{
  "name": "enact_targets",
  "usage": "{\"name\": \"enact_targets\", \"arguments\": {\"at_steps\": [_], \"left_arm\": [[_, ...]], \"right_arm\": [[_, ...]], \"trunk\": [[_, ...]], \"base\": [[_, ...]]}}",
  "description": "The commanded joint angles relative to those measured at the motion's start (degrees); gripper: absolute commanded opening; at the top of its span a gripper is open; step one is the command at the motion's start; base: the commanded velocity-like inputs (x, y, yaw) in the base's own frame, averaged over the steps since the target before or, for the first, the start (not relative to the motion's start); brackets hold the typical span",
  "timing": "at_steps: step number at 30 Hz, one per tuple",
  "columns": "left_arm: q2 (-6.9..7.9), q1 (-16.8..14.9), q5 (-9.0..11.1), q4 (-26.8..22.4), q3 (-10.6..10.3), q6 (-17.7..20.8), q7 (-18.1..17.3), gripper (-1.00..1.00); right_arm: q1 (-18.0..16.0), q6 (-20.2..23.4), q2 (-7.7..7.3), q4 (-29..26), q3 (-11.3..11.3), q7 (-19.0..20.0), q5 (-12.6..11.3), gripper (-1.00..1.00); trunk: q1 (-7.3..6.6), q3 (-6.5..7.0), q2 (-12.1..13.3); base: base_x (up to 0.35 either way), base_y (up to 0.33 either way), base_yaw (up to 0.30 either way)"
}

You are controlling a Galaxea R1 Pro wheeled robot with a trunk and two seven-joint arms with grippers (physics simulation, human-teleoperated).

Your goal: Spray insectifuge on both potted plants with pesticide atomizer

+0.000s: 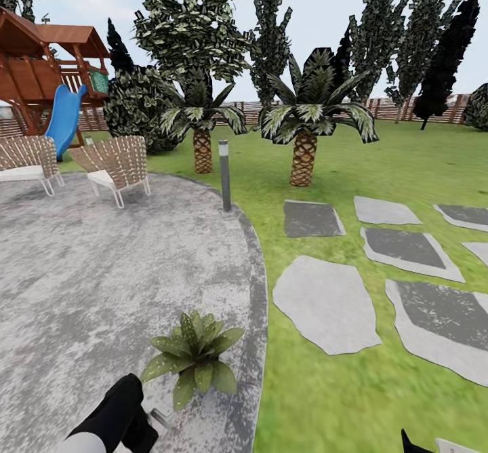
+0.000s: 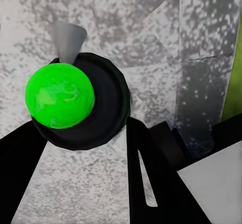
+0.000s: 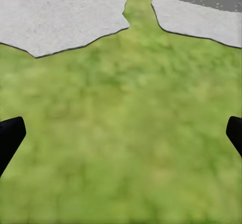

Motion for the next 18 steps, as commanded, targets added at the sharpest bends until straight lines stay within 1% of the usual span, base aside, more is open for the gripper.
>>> {"name": "enact_targets", "arguments": {"at_steps": [1,5,9,12,18], "left_arm": [[-0.04,0.0,-0.5,-0.2,0.3,0.1,-0.3,-1.0],[0.02,0.0,-0.4,-0.4,0.4,0.2,1.2,-1.0],[-0.09,0.0,-0.4,-0.4,0.4,0.1,1.7,-1.0],[-0.12,0.0,-0.4,-0.4,0.4,0.1,1.7,-1.0],[-0.12,0.0,-0.5,-0.4,0.3,0.1,1.8,-1.0]], "right_arm": [[-0.1,-0.3,0.01,0.0,-0.5,0.5,0.3,1.0],[-0.1,-0.3,0.01,0.0,-0.5,0.5,0.3,1.0],[-0.1,-0.3,0.01,0.0,-0.5,0.5,0.2,1.0],[-0.1,-0.3,0.01,0.0,-0.5,0.5,0.2,1.0],[-0.1,-0.3,0.01,0.0,-0.5,0.5,0.2,1.0]], "trunk": [[-0.01,-0.06,0.0],[-0.01,-0.06,0.0],[-0.01,-0.06,0.0],[-0.01,-0.06,0.0],[-0.01,-0.06,0.0]], "base": [[0.0,0.0,0.0],[0.0,0.0,0.0],[0.03,0.0,0.027],[0.098,0.0,0.206],[0.064,0.0,0.271]]}}
